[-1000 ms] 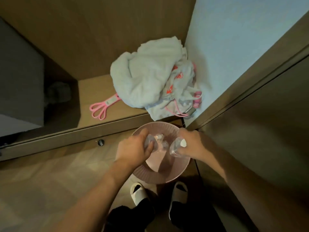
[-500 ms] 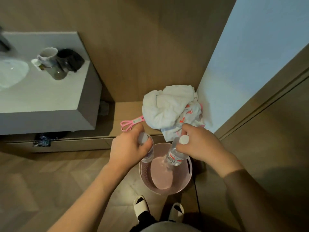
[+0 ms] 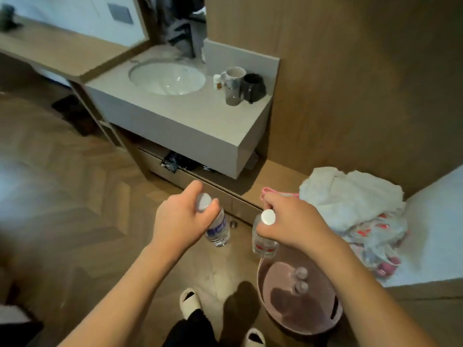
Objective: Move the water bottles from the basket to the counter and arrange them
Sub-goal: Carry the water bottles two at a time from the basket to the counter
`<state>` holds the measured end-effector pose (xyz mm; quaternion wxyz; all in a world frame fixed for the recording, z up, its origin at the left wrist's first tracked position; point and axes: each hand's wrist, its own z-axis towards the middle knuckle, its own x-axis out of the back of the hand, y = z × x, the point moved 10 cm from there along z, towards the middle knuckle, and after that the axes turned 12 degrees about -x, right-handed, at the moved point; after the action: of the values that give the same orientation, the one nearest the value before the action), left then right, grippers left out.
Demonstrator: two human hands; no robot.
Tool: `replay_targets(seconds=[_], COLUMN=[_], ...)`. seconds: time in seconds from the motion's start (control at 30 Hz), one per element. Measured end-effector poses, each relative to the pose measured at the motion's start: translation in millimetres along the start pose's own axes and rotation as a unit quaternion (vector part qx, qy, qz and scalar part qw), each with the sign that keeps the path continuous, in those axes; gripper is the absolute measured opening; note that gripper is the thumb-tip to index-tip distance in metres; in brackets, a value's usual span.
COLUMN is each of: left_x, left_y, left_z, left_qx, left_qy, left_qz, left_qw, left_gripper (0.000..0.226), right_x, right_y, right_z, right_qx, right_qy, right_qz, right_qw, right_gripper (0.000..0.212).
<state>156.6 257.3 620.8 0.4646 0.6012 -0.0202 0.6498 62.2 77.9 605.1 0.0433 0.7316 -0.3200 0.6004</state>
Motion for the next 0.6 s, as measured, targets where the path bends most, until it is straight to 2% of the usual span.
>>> replay_targets(seconds=[0.2,0.37,0.6], left_x=[101.0,183.7,295.1], left_y=[-124.5,-232.3,-366.8], left_z=[-14.9,-27.3,-54.3], left_qx=[0.085,0.128,0.217], left_qy=[0.093,0.128,0.183], left_qz=[0.029,0.065,0.096], left_qw=[0.992,0.981,0.954], left_gripper=[0.027,0.027,0.025], right_x=[-43.6,-87.0,-123.3], right_y=[-163.2,-303.9,-478.2], right_z=[51.7,90.0,126.8], right_qx=[0.105,0.167,0.236], right_qy=[-0.034,-0.073,-0.064], right_qz=[-0.05,-0.067,-0.065], right_qw=[0.993,0.981,0.967], right_gripper=[0.027,0.03,0.036])
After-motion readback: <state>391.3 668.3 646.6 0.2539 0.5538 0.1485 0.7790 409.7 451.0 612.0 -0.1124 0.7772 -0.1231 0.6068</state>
